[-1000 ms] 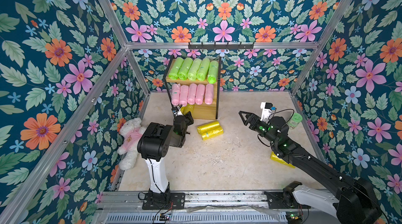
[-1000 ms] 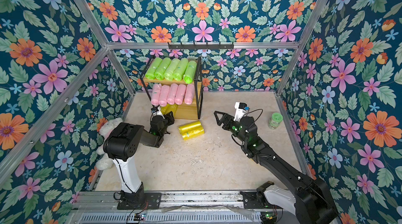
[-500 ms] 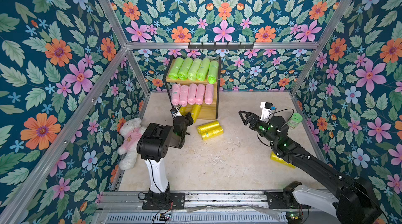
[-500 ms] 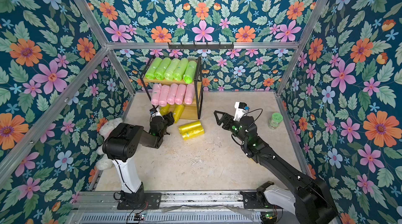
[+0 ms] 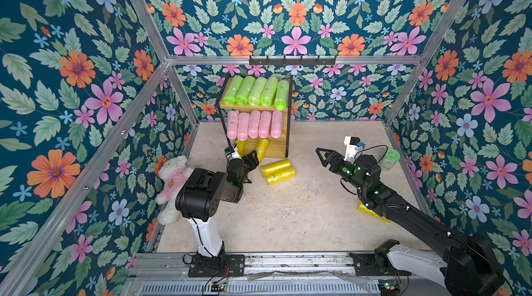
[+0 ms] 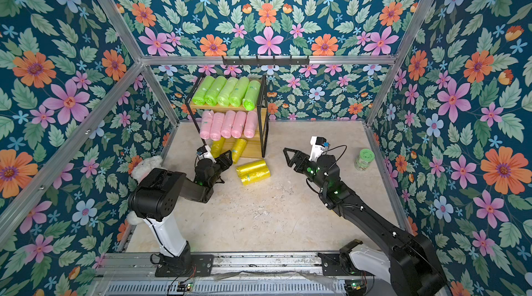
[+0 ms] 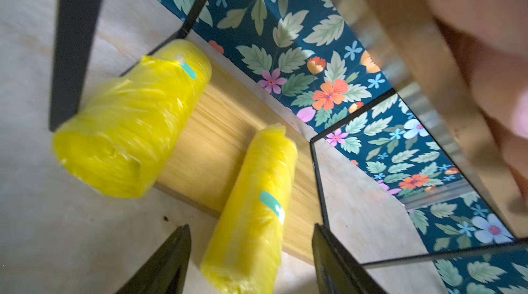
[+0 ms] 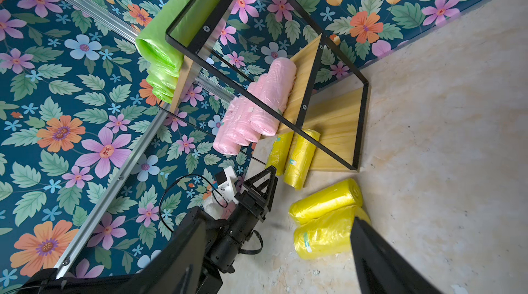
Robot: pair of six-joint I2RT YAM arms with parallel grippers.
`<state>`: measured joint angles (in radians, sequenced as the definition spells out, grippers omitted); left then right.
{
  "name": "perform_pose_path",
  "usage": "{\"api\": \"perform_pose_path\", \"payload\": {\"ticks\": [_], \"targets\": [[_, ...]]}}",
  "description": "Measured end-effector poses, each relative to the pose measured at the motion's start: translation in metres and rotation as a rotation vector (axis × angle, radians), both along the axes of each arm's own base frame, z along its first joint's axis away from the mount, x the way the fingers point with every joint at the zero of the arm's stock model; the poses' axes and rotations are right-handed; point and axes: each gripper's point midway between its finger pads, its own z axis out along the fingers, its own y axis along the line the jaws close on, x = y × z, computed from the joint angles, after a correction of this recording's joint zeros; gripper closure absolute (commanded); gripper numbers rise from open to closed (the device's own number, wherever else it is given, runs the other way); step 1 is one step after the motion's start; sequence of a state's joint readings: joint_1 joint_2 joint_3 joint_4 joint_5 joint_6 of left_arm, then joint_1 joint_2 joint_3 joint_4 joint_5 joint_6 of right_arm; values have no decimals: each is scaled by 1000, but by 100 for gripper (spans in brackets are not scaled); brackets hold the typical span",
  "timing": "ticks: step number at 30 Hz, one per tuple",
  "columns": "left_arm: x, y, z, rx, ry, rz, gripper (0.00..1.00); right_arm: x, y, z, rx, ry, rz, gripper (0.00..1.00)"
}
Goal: Sort the rolls of trash bags by color and place them on the shelf
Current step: Place the roll of trash bags on the shelf.
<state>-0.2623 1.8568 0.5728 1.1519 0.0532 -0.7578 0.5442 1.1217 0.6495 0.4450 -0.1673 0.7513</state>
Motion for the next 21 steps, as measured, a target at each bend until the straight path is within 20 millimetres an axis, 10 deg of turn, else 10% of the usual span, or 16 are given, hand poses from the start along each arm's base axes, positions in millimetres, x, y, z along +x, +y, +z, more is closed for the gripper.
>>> {"api": "perform_pose_path", "payload": {"ticks": [21], "targets": [[15, -17, -29, -75, 76, -50, 30, -2, 1, -5, 10, 11, 6, 16]]}}
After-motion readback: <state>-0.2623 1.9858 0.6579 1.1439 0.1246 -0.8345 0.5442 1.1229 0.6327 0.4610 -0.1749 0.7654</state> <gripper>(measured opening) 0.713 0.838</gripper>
